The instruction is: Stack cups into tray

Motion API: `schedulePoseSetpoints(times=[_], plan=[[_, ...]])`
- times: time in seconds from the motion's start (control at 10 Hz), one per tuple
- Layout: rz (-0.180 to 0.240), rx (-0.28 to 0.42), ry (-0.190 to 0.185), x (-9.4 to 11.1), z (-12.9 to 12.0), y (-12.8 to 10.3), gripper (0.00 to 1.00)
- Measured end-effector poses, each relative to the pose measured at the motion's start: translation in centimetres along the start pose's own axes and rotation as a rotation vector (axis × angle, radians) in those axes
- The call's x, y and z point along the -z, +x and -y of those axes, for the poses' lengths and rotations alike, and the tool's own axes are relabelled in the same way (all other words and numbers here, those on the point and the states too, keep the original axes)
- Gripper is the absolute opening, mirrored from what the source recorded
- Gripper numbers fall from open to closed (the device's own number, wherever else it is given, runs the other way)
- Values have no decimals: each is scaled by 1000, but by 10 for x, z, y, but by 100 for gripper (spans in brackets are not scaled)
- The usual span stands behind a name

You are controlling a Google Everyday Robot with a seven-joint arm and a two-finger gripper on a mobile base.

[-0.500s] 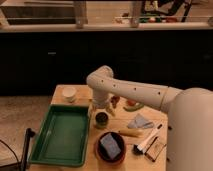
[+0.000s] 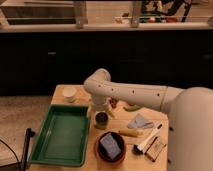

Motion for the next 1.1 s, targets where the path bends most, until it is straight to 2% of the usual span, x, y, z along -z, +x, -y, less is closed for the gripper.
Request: schedulePoseSetpoints(times=[0.5,1.1], plan=[[-17,-20,4,-7,-10,-1,80],[12,-30,24,-21,-22,4,80]])
